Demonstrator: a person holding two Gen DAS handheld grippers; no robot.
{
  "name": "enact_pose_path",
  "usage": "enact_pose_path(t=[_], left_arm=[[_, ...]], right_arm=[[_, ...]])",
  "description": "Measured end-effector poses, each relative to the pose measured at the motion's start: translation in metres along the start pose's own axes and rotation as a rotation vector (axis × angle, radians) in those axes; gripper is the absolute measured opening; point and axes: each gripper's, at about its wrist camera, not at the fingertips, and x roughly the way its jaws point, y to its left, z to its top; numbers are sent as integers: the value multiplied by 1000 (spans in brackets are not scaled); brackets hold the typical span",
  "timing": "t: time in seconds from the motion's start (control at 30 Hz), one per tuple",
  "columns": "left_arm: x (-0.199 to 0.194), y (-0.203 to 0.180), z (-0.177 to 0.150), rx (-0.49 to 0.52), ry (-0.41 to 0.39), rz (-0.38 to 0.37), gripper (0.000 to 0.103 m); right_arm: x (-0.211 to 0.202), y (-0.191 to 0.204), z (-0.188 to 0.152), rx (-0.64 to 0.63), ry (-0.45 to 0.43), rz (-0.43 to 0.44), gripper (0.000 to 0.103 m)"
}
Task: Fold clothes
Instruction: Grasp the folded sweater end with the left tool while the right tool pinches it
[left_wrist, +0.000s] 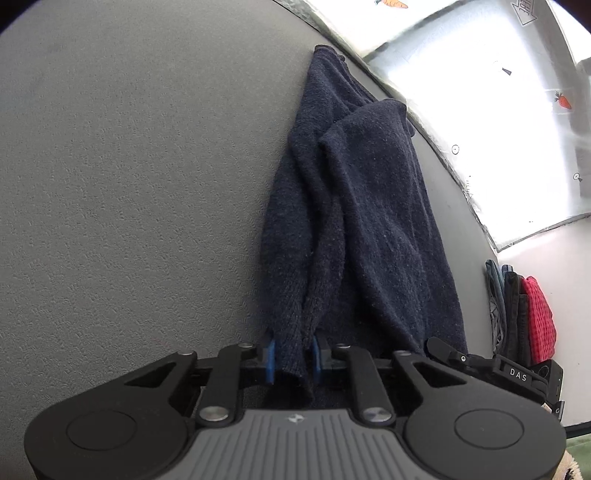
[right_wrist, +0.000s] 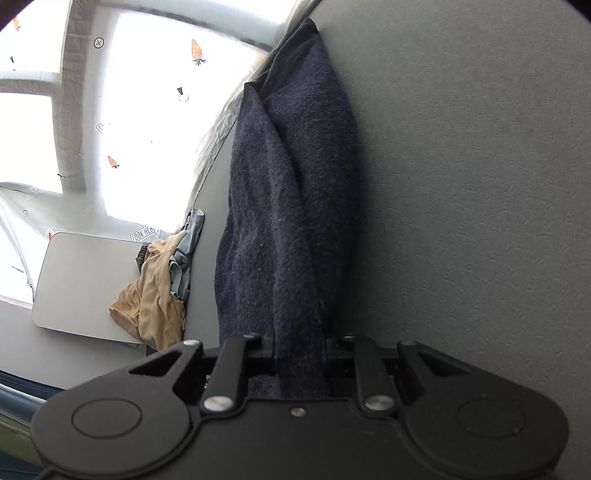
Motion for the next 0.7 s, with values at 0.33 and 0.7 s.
enact_pose_path(t=[0.33, 0.7], left_arm=[[-91, -47, -7, 7, -134, -181, 13], [-103, -67, -13, -35, -158, -228, 14]], right_arm=[[-71, 38, -8, 48, -139, 244, 17], [-100, 29, -9, 162, -159, 286, 17]])
